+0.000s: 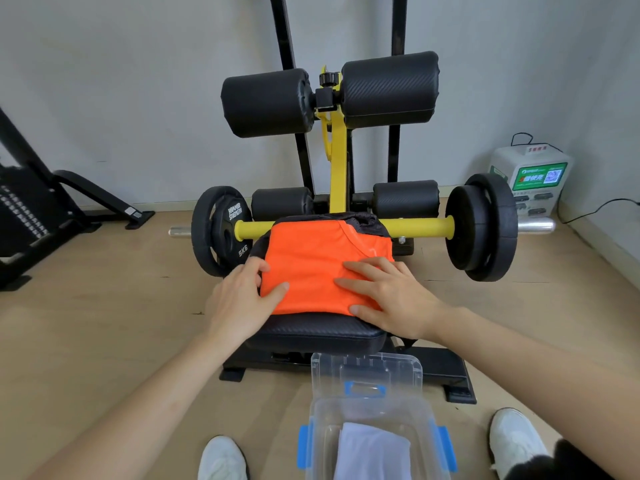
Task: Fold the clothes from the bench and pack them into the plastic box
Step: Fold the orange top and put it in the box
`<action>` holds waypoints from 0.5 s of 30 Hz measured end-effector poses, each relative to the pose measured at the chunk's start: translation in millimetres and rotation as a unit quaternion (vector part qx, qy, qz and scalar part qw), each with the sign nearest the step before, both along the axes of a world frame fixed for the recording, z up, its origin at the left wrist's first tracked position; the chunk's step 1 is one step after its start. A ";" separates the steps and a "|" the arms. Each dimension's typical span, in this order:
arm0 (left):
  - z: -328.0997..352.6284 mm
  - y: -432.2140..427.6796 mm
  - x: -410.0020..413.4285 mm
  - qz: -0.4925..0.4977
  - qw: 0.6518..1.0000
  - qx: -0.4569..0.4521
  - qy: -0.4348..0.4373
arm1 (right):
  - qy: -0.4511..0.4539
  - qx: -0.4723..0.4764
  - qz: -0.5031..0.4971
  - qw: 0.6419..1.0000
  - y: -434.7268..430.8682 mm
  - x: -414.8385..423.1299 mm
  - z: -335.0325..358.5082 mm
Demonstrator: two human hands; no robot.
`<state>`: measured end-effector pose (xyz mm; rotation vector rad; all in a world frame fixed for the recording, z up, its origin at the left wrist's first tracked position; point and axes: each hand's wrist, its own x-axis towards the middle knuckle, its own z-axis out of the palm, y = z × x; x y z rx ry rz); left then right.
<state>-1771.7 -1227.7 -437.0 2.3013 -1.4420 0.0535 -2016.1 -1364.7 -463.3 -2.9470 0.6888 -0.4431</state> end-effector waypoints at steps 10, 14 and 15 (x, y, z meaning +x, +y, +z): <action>2.0 -4.2 -3.1 -0.042 0.985 -0.063 0.157 | -0.045 0.042 0.021 0.998 0.2 -3.9 3.5; 10.6 -5.1 11.8 -0.020 0.987 -0.092 0.131 | -0.096 0.078 0.059 0.990 2.0 -4.5 8.8; 13.0 -4.7 15.4 -0.014 0.987 -0.102 0.127 | -0.101 0.073 0.061 0.990 2.8 -4.1 9.5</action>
